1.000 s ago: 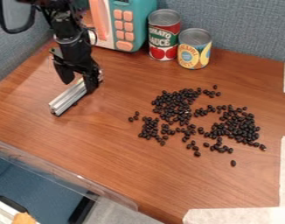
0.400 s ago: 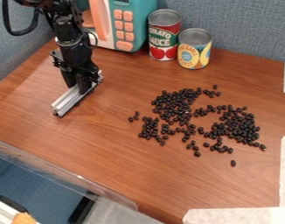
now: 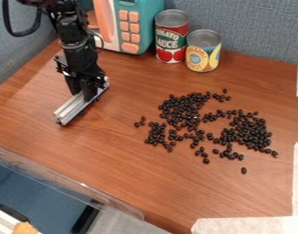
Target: Sweep into pile
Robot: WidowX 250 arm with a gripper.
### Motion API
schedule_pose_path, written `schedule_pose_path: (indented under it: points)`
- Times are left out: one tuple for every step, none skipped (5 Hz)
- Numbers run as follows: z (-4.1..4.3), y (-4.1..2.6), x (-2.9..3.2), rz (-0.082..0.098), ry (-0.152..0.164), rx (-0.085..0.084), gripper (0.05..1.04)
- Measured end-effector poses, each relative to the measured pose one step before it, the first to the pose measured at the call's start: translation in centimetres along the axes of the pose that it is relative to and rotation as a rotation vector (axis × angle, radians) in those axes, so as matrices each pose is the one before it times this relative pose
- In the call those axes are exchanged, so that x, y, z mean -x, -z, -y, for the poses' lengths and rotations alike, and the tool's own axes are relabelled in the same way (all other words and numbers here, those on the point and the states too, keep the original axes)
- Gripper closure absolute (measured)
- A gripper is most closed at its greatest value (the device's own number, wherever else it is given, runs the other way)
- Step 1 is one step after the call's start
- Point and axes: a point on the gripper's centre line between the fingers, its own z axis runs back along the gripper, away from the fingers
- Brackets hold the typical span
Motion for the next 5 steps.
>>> schedule_pose_path:
  points:
    - [2.41,-2.727,-0.816,0.0184,0.0231,0.002,0.735]
    - [3.852,-1.362,-0.511,0.0175,0.0358,-0.0113,0.735]
    - [4.84,-0.306,-1.045,-0.0031,0.0661,-0.0107,0.735]
    - [4.861,-0.389,-0.76,-0.0054,0.0772,-0.0199,0.735]
    - [4.736,-1.141,-1.353,0.034,0.0654,0.0154,0.735]
